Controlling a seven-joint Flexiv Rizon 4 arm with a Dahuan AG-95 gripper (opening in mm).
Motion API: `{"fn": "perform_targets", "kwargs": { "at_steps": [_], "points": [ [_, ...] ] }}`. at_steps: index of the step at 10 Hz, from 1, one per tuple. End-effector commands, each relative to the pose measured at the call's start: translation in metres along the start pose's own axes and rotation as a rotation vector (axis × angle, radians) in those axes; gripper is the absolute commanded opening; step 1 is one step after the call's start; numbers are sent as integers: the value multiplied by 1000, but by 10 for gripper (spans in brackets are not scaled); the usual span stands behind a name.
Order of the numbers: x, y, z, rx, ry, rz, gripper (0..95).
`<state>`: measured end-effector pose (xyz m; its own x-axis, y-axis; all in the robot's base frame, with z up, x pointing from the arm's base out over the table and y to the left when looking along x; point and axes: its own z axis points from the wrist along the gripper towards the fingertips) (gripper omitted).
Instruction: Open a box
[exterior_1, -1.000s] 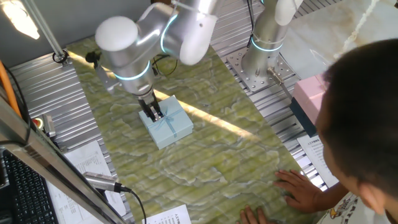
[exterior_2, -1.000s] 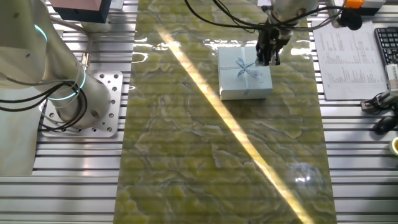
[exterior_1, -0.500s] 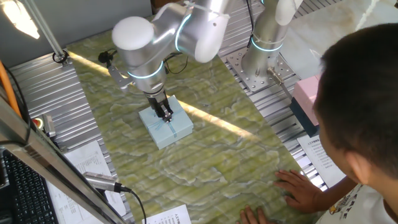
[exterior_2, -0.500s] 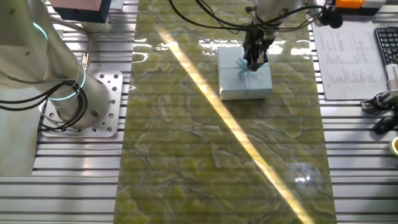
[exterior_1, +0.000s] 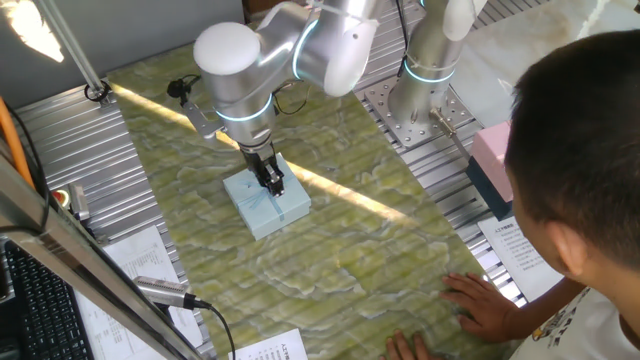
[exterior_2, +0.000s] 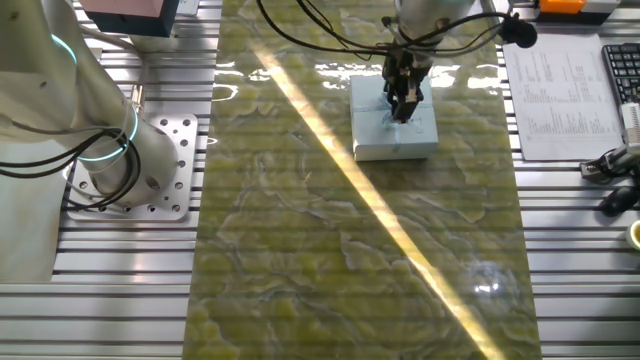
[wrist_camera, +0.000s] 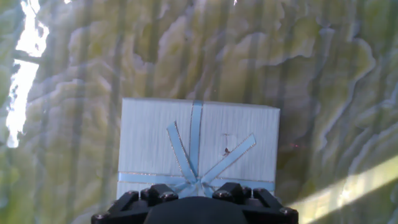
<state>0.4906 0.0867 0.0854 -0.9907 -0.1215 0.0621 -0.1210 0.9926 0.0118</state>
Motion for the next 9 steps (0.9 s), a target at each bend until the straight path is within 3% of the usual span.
{"fn": "perform_targets", "kwargs": {
  "at_steps": [1, 3, 4, 5, 6, 9],
  "points": [
    [0, 0, 0, 0, -1, 5, 570],
    [0, 0, 4, 1, 1, 9, 570],
    [0, 0, 7, 3, 1, 17, 190],
    [0, 0, 8, 4, 5, 23, 190],
    [0, 0, 8, 6, 9, 29, 0],
    [0, 0, 7, 6, 11, 32, 0]
  ]
}}
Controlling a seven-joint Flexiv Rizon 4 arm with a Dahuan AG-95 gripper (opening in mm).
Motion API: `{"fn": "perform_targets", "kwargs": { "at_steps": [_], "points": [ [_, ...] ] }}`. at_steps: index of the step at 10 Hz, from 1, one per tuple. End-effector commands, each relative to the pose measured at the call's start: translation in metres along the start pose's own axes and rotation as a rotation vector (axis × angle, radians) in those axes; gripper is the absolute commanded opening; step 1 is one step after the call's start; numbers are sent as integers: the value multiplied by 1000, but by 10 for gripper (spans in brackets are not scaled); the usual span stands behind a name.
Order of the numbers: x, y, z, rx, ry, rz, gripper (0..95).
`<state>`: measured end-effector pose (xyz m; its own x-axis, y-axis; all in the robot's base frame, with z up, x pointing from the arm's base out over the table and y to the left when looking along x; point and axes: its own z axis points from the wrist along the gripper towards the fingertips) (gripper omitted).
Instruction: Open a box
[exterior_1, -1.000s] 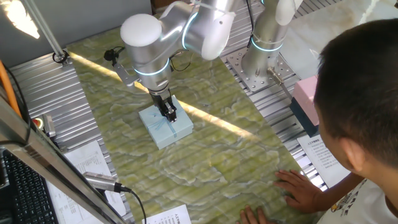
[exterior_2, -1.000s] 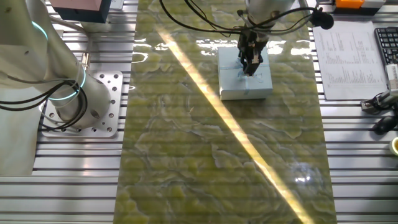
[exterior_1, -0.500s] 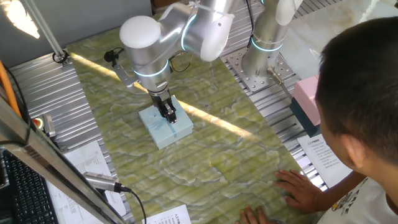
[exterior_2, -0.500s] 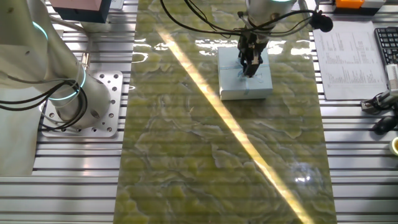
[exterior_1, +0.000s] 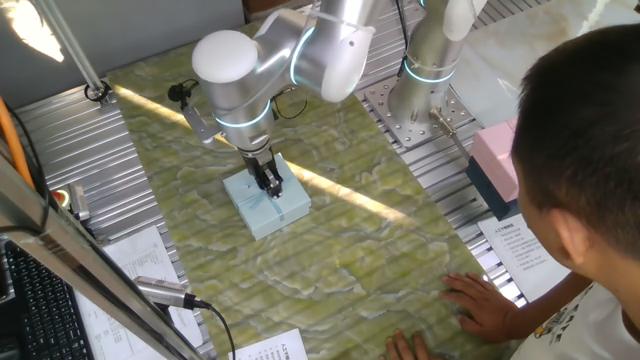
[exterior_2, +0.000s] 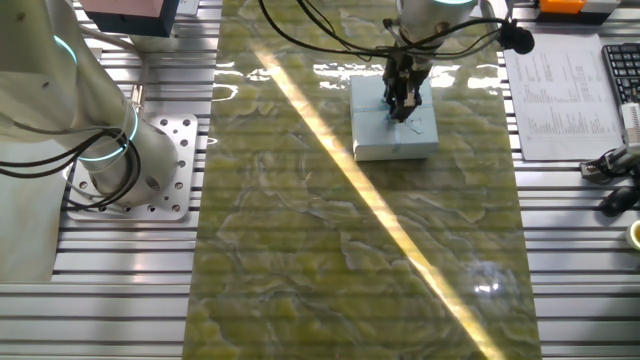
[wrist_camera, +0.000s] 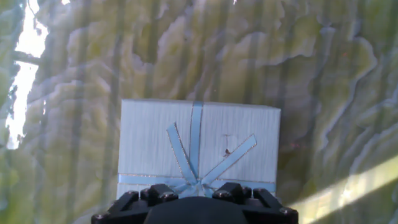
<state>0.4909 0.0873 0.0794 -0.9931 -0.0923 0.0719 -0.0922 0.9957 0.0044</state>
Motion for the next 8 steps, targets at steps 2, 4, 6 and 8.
{"fn": "perform_targets", "kwargs": {
  "at_steps": [2, 4, 6, 8],
  "points": [
    [1, -1, -3, 6, 1, 4, 0],
    [3, -2, -19, 57, 22, 0, 0],
    [3, -3, -25, 61, 28, -1, 0],
    [4, -5, -33, 56, 26, 6, 0]
  ]
}}
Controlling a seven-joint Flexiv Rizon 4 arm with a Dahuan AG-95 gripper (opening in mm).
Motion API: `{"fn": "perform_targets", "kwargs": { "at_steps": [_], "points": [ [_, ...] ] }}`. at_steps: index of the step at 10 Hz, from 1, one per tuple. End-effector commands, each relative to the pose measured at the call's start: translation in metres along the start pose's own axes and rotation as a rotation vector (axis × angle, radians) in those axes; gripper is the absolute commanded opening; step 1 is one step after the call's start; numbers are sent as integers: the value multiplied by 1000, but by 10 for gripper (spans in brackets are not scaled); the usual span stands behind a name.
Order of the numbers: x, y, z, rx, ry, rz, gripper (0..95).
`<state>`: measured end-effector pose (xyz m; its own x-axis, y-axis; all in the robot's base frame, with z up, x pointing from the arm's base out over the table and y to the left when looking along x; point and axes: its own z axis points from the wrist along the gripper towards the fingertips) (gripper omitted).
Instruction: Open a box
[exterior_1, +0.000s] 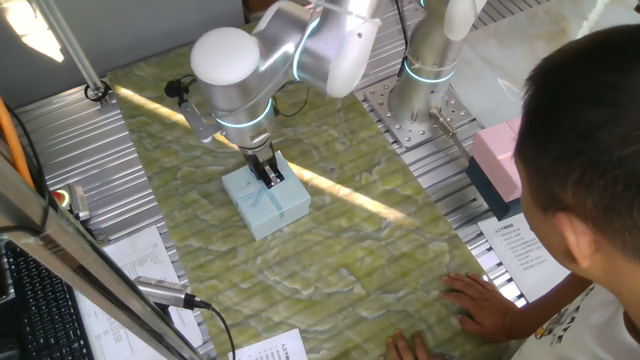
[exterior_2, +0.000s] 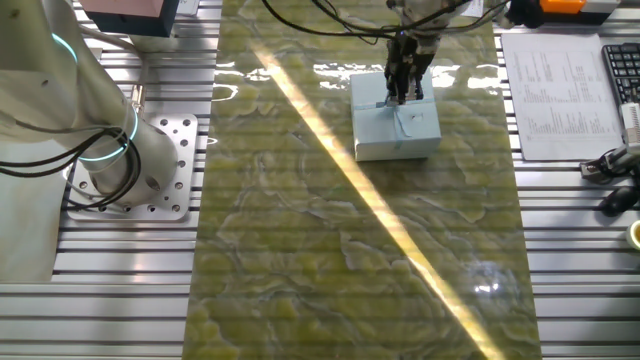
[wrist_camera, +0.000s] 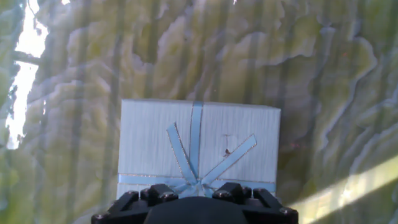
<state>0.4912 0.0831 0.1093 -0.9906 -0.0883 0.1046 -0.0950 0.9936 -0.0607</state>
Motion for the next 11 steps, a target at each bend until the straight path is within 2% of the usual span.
{"fn": "perform_targets", "kwargs": {
  "at_steps": [1, 6, 9, 11],
  "points": [
    [4, -3, -11, -9, -5, 2, 0],
    [13, -14, -43, -9, -3, -2, 0],
    [10, -48, -60, -17, 8, -47, 0],
    [6, -77, -75, -18, 20, -95, 0]
  ]
}}
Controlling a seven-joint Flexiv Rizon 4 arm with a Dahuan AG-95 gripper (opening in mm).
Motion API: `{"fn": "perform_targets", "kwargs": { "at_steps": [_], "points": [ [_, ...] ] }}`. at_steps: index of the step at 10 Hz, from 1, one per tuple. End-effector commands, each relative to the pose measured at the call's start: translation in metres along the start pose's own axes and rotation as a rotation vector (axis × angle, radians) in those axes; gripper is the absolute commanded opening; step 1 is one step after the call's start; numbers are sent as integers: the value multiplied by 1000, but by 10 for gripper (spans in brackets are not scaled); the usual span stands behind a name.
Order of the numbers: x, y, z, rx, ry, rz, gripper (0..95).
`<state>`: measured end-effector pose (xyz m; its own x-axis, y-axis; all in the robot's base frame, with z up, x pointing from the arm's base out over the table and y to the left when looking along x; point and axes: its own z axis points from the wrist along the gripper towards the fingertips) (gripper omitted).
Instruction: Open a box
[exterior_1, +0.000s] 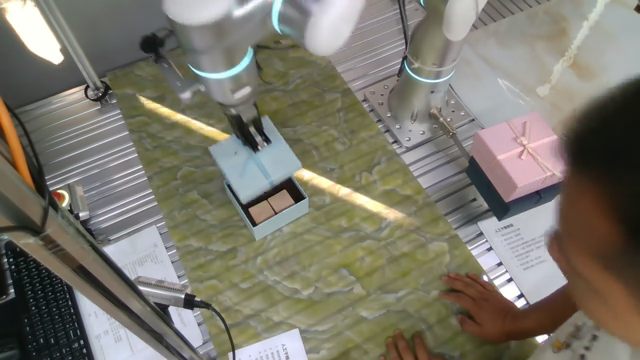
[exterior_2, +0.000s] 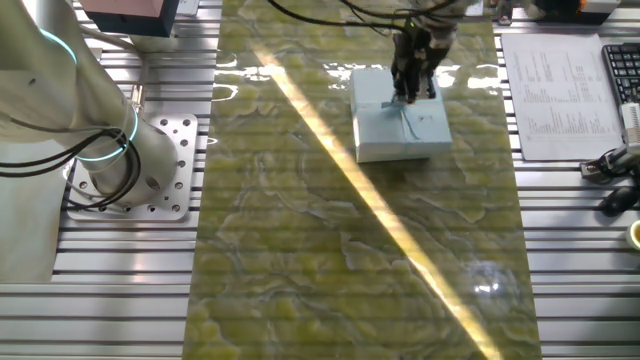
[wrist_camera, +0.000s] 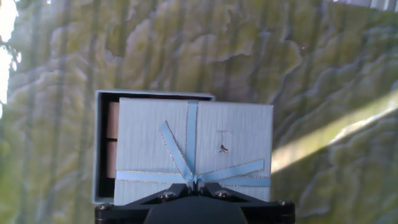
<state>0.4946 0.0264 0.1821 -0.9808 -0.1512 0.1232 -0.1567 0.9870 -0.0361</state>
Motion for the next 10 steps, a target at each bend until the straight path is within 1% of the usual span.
{"fn": "perform_targets", "kwargs": {
  "at_steps": [1, 2, 3, 4, 8, 10],
  "points": [
    [-5, -37, -12, -2, 4, -60, 0],
    [-6, -43, -13, -2, 4, -68, 0],
    [-8, -68, -13, -3, 3, -101, 0],
    [-8, -81, -11, -4, -1, -119, 0],
    [-5, -111, 8, 1, -11, -149, 0],
    [-6, -117, 14, 3, -14, -152, 0]
  ]
}}
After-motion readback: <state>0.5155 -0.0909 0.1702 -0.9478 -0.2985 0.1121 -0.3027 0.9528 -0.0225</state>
